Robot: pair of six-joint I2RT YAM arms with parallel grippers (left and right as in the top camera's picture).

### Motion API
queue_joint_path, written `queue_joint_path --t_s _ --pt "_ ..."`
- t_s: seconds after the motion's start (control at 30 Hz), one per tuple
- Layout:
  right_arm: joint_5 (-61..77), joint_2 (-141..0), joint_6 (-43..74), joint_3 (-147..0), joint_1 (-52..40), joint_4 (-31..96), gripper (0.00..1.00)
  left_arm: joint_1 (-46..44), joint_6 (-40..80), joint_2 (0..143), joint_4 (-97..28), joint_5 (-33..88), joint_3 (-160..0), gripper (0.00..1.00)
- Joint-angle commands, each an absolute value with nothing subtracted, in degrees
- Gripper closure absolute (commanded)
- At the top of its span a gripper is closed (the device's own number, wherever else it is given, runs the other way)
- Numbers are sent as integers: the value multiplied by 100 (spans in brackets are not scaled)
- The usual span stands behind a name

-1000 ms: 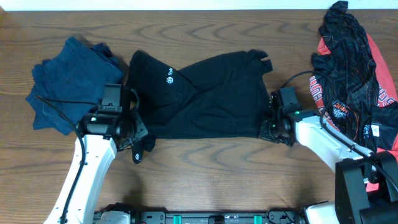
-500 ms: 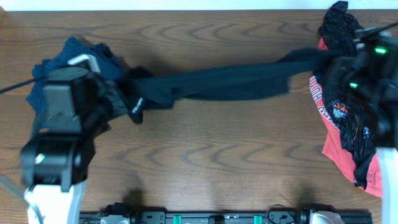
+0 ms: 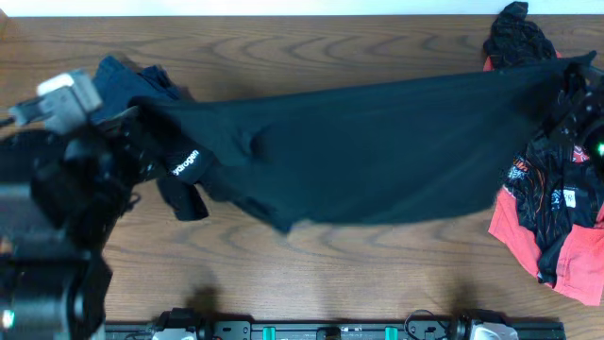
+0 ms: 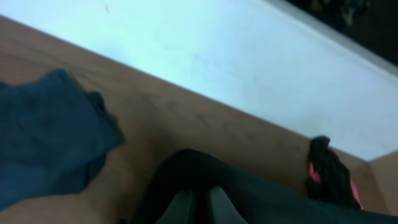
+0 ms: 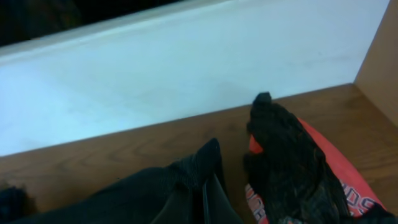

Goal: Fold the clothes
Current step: 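Lift the black shirt with both grippers and fling it forward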

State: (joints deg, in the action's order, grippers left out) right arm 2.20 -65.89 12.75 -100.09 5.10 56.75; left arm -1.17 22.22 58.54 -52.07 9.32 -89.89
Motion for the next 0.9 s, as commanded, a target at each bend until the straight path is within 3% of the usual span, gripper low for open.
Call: queue_joint_path --t_s 0.0,0.2,0.47,0.6,0.73,0.87 --pt "-51 -7260 1129 -10016 604 5782 99 -56 2112 6455 -5155 1306 -9021 94" --pt "196 -8604 755 -10016 593 5581 99 -56 1811 7872 -4696 1398 -9024 94" --pt "-272 -9671 1350 -10359 652 3653 99 -54 1590 9247 -1275 1398 -9279 94" --pt "-550 -9653 1345 -11109 727 3472 99 -5 1590 9255 -178 1396 -9804 94" --pt "-624 -9653 1275 -11917 856 3830 99 93 1590 9244 -467 1409 -10632 94" --pt "-626 -9675 1096 -12007 871 4711 99 93 1588 9120 -2069 1879 -10914 94"
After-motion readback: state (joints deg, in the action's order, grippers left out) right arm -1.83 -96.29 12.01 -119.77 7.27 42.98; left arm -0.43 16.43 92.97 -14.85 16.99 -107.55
